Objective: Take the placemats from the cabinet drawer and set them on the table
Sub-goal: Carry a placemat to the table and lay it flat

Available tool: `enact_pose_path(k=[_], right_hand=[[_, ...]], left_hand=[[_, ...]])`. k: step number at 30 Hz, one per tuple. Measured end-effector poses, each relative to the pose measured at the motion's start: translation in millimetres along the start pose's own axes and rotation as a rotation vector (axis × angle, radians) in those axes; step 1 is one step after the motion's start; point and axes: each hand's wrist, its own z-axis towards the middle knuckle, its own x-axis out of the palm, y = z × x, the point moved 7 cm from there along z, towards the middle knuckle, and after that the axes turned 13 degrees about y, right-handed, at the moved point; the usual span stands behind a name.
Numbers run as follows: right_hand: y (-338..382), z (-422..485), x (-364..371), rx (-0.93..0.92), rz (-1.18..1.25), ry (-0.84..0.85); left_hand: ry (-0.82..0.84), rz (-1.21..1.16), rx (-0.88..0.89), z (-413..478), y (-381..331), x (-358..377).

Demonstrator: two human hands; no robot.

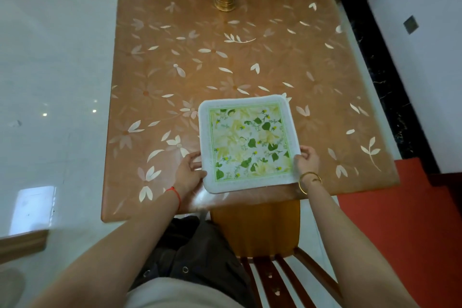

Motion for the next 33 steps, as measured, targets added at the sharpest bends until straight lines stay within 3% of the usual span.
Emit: enact_pose_path(k=[4, 17, 33], right_hand=[[-12, 2, -3, 0.009, -0.083, -0.009], [-25, 2, -16, 0.021, -0.231, -0.082], [-33, 4, -23, 0.06, -0.131, -0.118]], left_hand=[[0.032, 0.133, 0.06, -3, -8, 6], [0.033, 0.259, 0.115, -3, -3, 20], [0.016, 0.344, 0.095, -6, -7, 25]])
